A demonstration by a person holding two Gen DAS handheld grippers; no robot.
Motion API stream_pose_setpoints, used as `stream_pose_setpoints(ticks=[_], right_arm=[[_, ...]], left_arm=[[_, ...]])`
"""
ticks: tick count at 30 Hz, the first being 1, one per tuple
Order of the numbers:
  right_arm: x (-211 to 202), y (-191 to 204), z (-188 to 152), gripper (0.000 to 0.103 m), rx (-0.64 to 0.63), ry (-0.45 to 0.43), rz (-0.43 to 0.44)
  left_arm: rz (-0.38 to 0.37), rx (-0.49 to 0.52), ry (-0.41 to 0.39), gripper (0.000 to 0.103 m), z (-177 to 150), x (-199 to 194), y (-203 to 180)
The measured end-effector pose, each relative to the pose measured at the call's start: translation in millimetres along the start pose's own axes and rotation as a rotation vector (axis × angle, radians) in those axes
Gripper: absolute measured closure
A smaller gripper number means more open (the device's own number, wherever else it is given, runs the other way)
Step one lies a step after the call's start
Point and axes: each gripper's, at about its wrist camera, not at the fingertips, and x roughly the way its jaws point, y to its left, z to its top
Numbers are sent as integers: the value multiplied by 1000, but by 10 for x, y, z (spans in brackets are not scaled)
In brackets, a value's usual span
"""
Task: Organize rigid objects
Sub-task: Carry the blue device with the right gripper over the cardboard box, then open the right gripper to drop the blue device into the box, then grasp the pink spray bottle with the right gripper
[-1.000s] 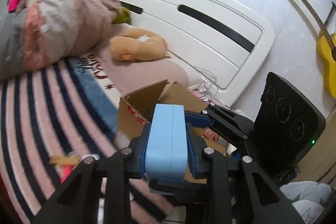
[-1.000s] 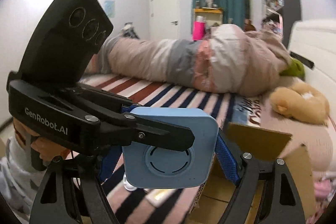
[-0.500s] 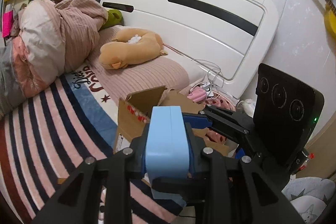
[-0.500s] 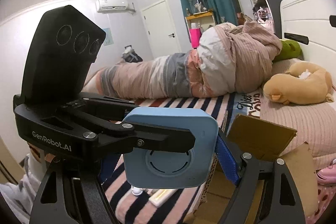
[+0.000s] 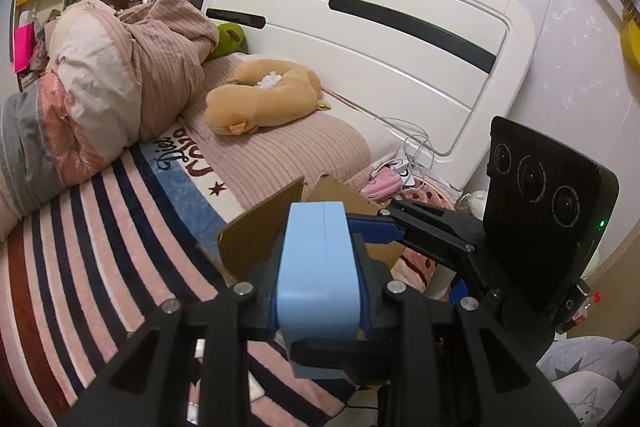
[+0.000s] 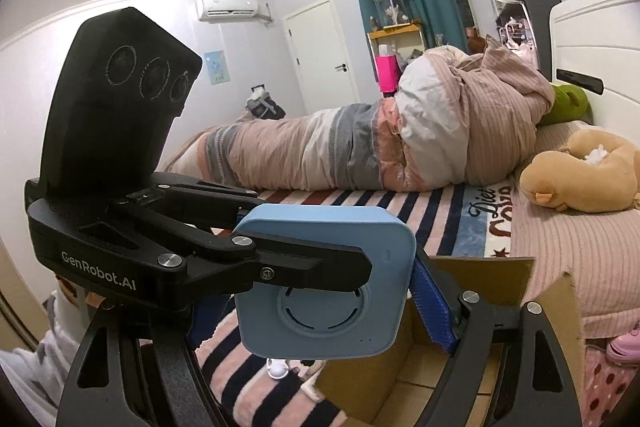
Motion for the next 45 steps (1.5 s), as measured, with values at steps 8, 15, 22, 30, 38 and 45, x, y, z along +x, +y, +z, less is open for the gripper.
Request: stream_pose_setpoints(ticks=[8,15,22,30,38,45], right_arm=[[-52,-341,-211,24,59,79,-72],[-65,-659,-441,23,77,195,-168],[-22,-671,-507,15,57,240,-234],[-91,-102,-346,15,-52,149,-185],[323,676,-338,15,-122,183,9],[1210,1003,-735,23,-38,375,46]], left_arm=[[-79,6,79,77,2,565,-56],[-94,45,176,70,-14,1082,-160],[-39,24,137,46,-64,895,-43],[106,-44,13,35,-295,133,255],[336,-130,-61,32,-901,-603,874],[412,-220,-62,32,-1610,-746,1580]])
